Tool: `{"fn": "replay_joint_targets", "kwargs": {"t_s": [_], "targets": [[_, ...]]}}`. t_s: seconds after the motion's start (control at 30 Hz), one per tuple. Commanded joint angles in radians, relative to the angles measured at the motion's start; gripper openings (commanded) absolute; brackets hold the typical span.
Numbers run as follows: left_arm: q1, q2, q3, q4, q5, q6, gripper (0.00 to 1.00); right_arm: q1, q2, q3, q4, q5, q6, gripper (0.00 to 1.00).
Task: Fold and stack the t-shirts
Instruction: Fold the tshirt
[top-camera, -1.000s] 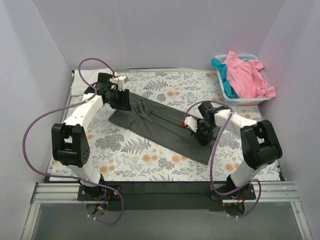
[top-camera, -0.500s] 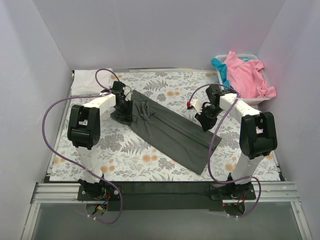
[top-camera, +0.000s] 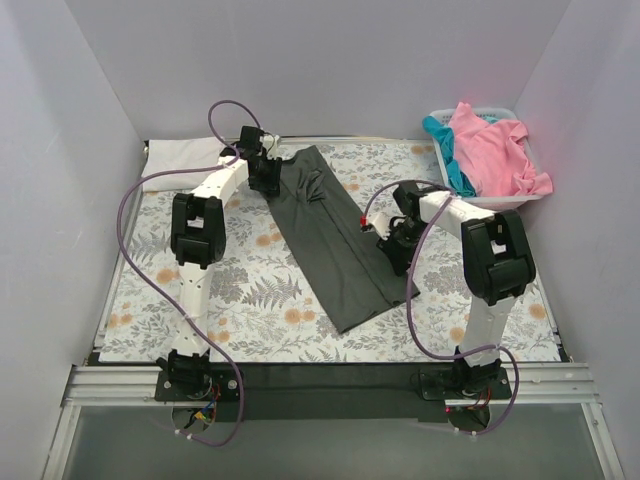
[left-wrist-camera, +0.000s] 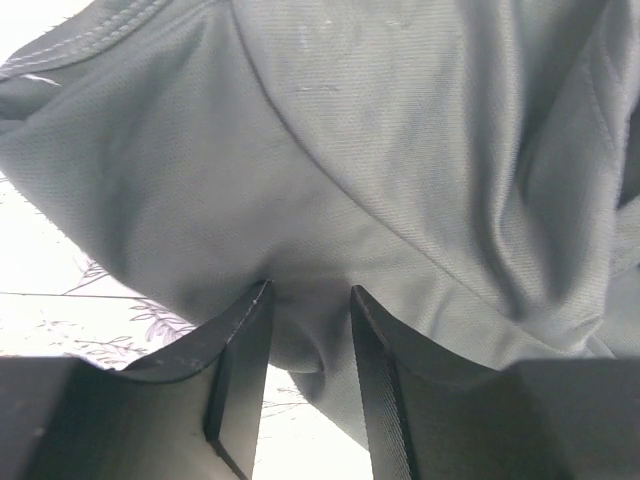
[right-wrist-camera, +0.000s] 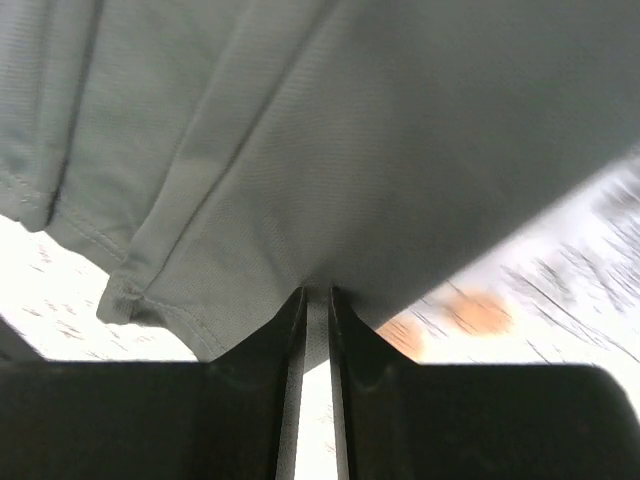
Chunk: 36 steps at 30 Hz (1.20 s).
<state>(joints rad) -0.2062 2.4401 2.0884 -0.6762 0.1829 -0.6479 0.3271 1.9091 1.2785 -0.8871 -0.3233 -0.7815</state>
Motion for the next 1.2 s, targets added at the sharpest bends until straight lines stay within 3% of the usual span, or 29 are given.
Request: {"fn": "replay_joint_targets", "kwargs": {"t_s": [0.0,0.23,0.4,0.63,0.77,0.93,1.0,1.17], "targets": [[0.007,-0.056,0.01,0.001,-0.005,0.051,0.36,0.079,0.002,-0.056,0.033,-0.1,0.054,0.18],[-0.002,-0.298,-0.264,0.049,0.049,0.015,0.36,0.184,-0.035,-0.172,0.066,-0.195,0.122,0.18],[-0.033,-0.319,-0.361,0.05,0.041,-0.007,0.36,0.271,-0.064,-0.24,0.054,-0.241,0.113,0.19],[-0.067,-0.283,-0.398,0.043,0.043,-0.03,0.35,0.299,-0.045,-0.235,0.065,-0.287,0.136,0.19],[-0.081,-0.215,-0.34,0.035,0.049,-0.041,0.33,0.297,-0.039,-0.222,0.068,-0.281,0.134,0.21],[-0.081,-0.049,-0.151,0.009,-0.002,-0.07,0.32,0.273,-0.039,-0.177,0.063,-0.252,0.133,0.33],[-0.078,-0.012,-0.067,0.018,-0.013,-0.068,0.32,0.227,-0.039,-0.116,0.054,-0.229,0.133,0.39],[-0.038,0.112,0.114,0.038,-0.06,-0.071,0.33,0.09,0.008,0.083,0.005,-0.171,0.117,0.44]]}}
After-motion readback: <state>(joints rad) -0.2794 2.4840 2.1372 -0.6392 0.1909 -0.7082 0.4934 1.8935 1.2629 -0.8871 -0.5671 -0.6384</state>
